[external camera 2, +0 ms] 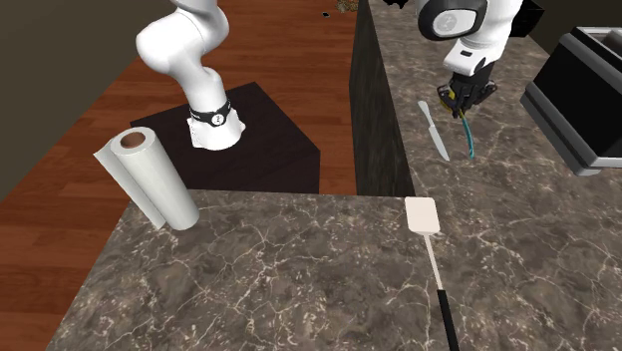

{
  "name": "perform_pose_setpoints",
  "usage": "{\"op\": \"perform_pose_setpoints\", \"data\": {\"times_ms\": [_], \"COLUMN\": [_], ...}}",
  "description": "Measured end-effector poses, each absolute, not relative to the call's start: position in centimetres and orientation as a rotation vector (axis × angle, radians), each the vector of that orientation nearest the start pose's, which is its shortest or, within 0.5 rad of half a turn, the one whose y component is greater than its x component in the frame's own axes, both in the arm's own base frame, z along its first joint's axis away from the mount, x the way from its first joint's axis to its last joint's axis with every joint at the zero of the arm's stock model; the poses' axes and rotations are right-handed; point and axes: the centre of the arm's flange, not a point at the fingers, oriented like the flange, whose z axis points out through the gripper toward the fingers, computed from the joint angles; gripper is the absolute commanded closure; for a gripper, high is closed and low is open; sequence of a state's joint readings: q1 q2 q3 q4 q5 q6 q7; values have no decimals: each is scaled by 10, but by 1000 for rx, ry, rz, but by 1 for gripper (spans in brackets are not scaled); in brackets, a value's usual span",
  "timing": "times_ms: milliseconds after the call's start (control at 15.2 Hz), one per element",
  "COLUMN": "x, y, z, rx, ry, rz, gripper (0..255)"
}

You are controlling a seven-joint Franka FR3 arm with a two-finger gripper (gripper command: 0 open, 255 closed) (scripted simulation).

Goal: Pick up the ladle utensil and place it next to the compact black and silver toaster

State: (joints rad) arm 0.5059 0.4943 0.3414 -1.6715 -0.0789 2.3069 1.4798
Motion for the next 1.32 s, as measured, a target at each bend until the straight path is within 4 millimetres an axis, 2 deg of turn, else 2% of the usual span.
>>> {"op": "perform_pose_setpoints", "data": {"times_ms": [264,330,726,1056,1320], "x": [477,477,476,474,474], "y": [497,497,498,489,488], "z": [346,345,343,387,392], "rx": [-2803,-2803,-2806,-2805,-2806], "ry": [919,919,916,917,916], "rz": [30,30,35,34,35], "gripper": [255,0,0,0,0]}}
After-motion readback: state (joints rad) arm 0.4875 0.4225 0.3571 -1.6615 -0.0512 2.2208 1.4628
